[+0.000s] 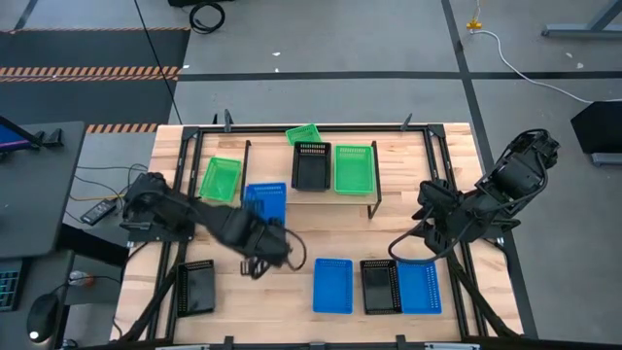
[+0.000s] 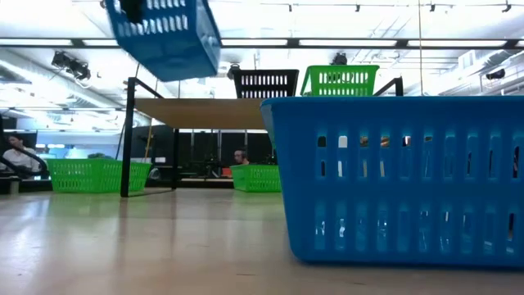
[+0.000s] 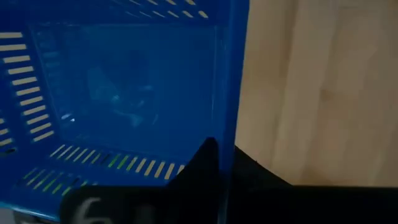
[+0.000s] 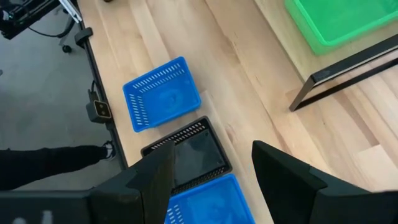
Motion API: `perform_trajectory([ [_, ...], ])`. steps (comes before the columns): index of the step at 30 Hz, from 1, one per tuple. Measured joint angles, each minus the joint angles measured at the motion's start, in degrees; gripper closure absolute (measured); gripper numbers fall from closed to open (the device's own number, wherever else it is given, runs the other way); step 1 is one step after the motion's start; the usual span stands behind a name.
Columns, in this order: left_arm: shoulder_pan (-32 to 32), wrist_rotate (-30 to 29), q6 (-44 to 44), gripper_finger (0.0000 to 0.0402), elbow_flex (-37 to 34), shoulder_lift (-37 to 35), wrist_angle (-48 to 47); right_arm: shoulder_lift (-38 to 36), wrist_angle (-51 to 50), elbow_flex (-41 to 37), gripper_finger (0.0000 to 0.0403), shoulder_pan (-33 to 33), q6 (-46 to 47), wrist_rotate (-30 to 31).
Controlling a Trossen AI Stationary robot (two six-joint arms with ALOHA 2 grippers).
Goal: Stack baskets on shelf by color
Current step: Put the left blue bin on the shelf
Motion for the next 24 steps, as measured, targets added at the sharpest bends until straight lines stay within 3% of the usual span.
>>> perform_trajectory([
  [13, 16.31, -0.78, 17.34, 0.0399, -1.73, -3.62, -0.19, -0.04, 0.04, 0.00, 0.0183, 0.06, 3.31, -0.07],
  [24, 24.00, 2.26, 25.33, 0.0398, -11.11, -9.00, 4.37, -0.04, -0.32, 0.00, 0.0183, 0.07, 3.17, -0.04],
])
